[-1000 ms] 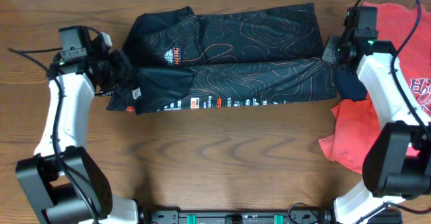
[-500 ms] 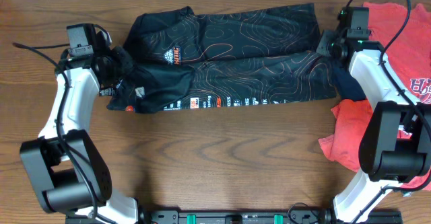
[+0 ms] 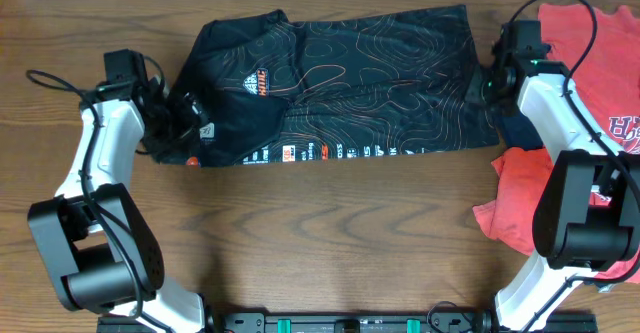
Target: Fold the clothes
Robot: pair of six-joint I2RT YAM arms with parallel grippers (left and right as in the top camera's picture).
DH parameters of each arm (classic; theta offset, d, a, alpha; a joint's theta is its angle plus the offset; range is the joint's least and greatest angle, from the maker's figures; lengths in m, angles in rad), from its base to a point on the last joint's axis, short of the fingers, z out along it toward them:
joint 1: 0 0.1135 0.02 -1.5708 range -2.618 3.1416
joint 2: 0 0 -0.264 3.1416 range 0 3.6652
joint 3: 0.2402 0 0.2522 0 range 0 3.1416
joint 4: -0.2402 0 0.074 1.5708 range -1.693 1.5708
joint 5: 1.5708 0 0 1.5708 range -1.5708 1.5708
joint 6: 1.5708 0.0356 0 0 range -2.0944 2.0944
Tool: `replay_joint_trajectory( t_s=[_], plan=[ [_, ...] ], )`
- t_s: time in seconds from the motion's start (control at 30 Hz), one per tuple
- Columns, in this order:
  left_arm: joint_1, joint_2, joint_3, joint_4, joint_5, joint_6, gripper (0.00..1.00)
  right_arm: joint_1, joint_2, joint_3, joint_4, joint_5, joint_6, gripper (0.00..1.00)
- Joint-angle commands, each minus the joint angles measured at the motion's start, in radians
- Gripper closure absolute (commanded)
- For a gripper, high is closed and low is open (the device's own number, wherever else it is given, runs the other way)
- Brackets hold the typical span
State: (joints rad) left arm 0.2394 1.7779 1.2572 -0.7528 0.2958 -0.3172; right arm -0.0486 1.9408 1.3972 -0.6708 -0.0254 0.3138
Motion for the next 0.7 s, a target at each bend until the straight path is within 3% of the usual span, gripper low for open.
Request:
replay_joint_trajectory(
  t_s=[0.0, 0.1, 0.33, 0.4, 0.5, 0.67],
  plan=[
    [0.013, 0.003, 0.005, -0.014, -0.093, 0.021, 0.08, -0.011, 0.021, 0.0, -0.025, 0.026, -0.015, 0.37],
    [0.013, 0.006, 0.005, 0.0, -0.106, 0.021, 0.04, -0.01, 0.034, -0.004, -0.039, 0.035, -0.024, 0.37],
    [0.005, 0.04, 0.005, 0.013, -0.101, 0.021, 0.05, -0.01, 0.085, -0.005, -0.08, 0.045, -0.023, 0.37],
    [0.0, 0.045, 0.005, 0.005, -0.09, 0.021, 0.15, -0.01, 0.089, -0.005, -0.09, 0.061, -0.023, 0.38],
    [-0.016, 0.045, 0.005, 0.003, -0.04, 0.028, 0.39, -0.01, 0.089, -0.005, -0.088, 0.074, -0.023, 0.39],
    [-0.071, 0.046, 0.001, 0.026, -0.028, 0.067, 0.44, -0.01, 0.089, -0.005, -0.085, 0.074, -0.023, 0.42]
  ],
)
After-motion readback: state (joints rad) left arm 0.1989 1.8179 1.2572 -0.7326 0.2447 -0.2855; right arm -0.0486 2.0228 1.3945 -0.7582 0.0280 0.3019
